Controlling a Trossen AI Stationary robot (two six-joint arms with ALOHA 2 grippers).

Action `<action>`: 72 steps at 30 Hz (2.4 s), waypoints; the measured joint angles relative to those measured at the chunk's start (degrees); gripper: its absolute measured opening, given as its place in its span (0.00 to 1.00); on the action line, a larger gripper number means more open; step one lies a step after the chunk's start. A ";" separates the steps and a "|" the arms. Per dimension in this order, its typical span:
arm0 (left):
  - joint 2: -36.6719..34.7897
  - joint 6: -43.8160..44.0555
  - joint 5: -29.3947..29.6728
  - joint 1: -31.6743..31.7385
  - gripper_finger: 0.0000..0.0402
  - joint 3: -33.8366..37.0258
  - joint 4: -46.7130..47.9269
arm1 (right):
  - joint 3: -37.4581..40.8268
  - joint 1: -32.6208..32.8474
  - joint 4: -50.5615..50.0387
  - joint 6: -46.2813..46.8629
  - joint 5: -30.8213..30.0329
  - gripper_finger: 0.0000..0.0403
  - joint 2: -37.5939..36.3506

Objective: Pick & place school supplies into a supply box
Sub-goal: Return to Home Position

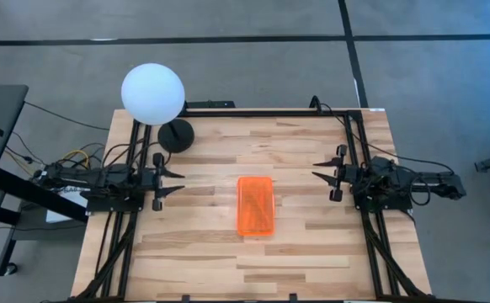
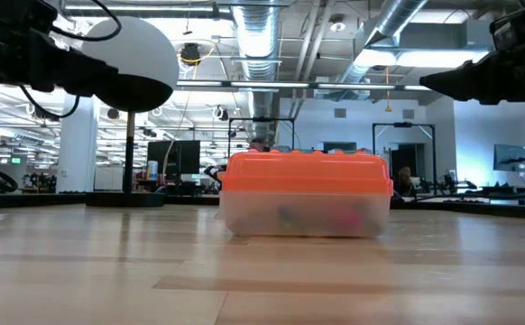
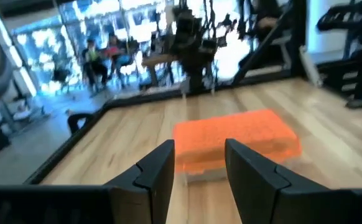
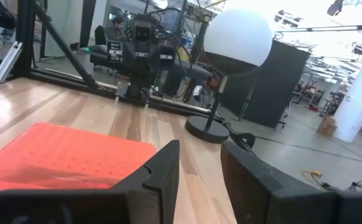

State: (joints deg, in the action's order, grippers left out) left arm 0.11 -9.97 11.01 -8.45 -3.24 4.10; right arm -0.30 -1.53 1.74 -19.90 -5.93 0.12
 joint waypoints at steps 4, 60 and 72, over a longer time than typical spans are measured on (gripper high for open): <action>0.01 -1.39 -2.55 -0.01 0.34 2.27 -6.39 | 0.00 -0.01 -0.02 1.65 0.02 0.28 0.00; 0.14 6.55 -0.13 0.01 0.34 2.86 -7.90 | 0.00 -0.12 0.00 6.44 -0.31 0.28 0.00; 0.14 6.55 -0.11 0.00 0.34 2.86 -7.90 | 0.00 -0.12 -0.02 6.45 -0.31 0.28 0.00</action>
State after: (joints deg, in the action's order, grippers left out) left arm 0.25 -3.42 10.90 -8.45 -0.38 -3.79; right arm -0.30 -1.65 1.72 -13.45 -6.24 0.12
